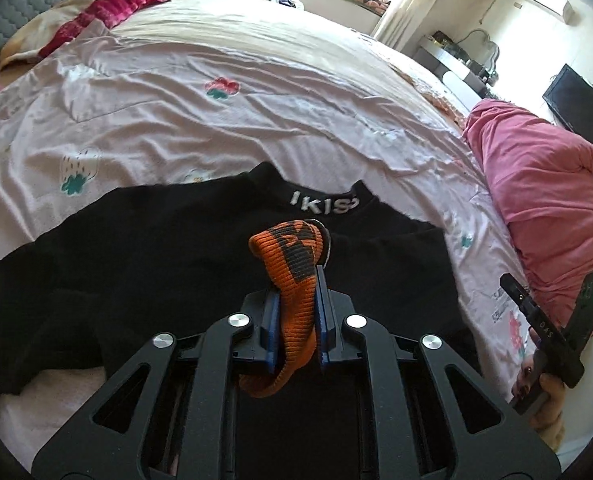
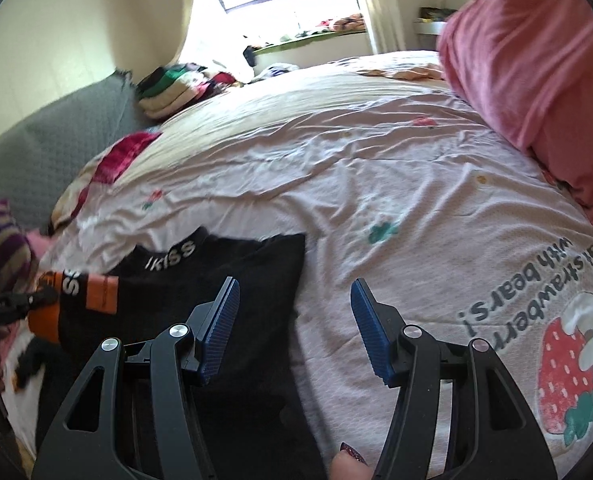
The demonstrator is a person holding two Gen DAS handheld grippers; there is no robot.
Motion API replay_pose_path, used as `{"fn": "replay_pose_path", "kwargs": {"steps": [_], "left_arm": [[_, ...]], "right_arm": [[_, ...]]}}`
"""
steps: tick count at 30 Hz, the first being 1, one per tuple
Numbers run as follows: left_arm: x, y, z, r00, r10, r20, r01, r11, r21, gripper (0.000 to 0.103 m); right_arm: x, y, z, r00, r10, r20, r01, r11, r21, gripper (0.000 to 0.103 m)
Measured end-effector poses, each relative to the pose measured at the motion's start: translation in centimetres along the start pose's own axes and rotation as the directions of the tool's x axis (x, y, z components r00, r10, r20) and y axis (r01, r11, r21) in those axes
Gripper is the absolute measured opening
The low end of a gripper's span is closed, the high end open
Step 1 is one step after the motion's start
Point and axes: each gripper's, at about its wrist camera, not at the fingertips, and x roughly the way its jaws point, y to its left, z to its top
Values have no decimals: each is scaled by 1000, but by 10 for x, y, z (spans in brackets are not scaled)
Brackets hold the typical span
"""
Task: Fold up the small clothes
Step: 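Carry the sleeve across the shirt body and lower it with the right gripper, then open the right gripper and release the sleeve on the shirt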
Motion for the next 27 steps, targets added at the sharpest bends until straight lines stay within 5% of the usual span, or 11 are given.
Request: {"fn": "replay_pose_path", "kwargs": {"steps": [14,19,23,27], "left_arm": [[-10,26,-18,988,113,106,-119,992,52,16],[20,20,-25,993,106,47,-109,991,79,18],[52,22,-39,979,196,-60,-188,975,119,20],[54,28,-47,980,194,-49,-187,974,126,21]], "right_arm": [[26,55,-17,998,-8,-62,-1,988,-156,57],[41,66,-27,994,-6,-107,-14,982,-190,57],[48,69,-33,989,-32,-143,1,977,-214,57],[65,63,-44,968,-107,-227,52,971,-234,57]]}}
